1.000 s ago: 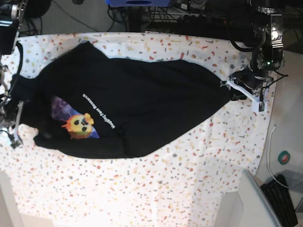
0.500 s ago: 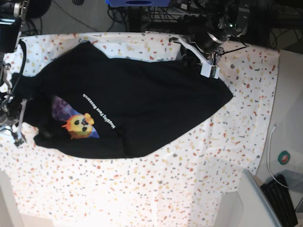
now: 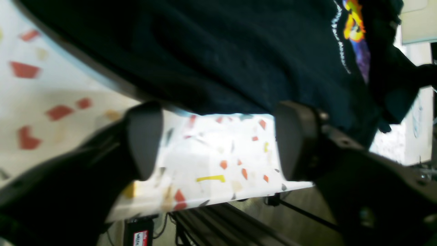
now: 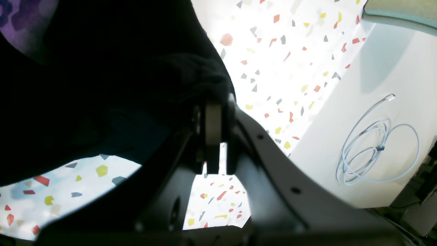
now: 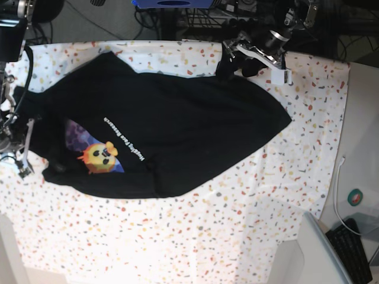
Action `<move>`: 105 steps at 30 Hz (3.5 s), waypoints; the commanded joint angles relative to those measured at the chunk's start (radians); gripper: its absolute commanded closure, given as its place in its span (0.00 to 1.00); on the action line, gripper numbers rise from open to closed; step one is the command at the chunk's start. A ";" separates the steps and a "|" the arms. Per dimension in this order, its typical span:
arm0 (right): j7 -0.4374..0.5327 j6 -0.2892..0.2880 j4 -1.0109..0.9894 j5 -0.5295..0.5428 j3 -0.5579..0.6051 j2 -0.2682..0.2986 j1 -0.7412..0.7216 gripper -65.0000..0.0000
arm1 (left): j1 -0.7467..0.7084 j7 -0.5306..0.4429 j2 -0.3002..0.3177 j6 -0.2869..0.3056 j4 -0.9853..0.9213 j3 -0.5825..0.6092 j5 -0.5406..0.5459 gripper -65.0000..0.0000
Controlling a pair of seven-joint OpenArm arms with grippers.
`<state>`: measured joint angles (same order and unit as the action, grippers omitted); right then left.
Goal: Layout the t-shirt on the table in an organized manner, then fold the t-shirt properly
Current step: 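Grasp opposite ends of the shirt with both grippers and stretch it, then regrasp the shirt edge with the left gripper and pull it taut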
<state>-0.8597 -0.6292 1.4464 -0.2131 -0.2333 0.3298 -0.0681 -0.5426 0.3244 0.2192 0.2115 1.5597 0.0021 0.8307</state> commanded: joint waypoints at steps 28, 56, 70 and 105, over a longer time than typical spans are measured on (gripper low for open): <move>-0.168 0.001 0.544 -0.004 -0.139 -0.120 0.138 1.00 | 0.350 0.985 -0.090 -0.001 0.282 -0.488 0.298 1.00; 0.452 0.315 -0.906 0.001 0.177 -0.176 -0.787 0.63 | 0.956 0.574 -0.137 -0.082 -0.727 -0.540 0.258 0.57; 0.247 0.332 -0.450 0.002 -0.113 -0.126 -0.422 0.29 | 0.635 0.496 -0.039 -0.082 -0.239 -0.408 0.088 0.15; 0.385 0.228 -0.852 0.389 -0.131 -0.119 -0.425 0.85 | 0.453 0.141 -0.175 -0.086 -0.327 0.029 -0.314 0.15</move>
<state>-0.4904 -0.3935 0.5808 0.1696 -0.3592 0.1947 -0.4652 -0.0872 0.4274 0.0494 0.1448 1.2358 0.0296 0.5243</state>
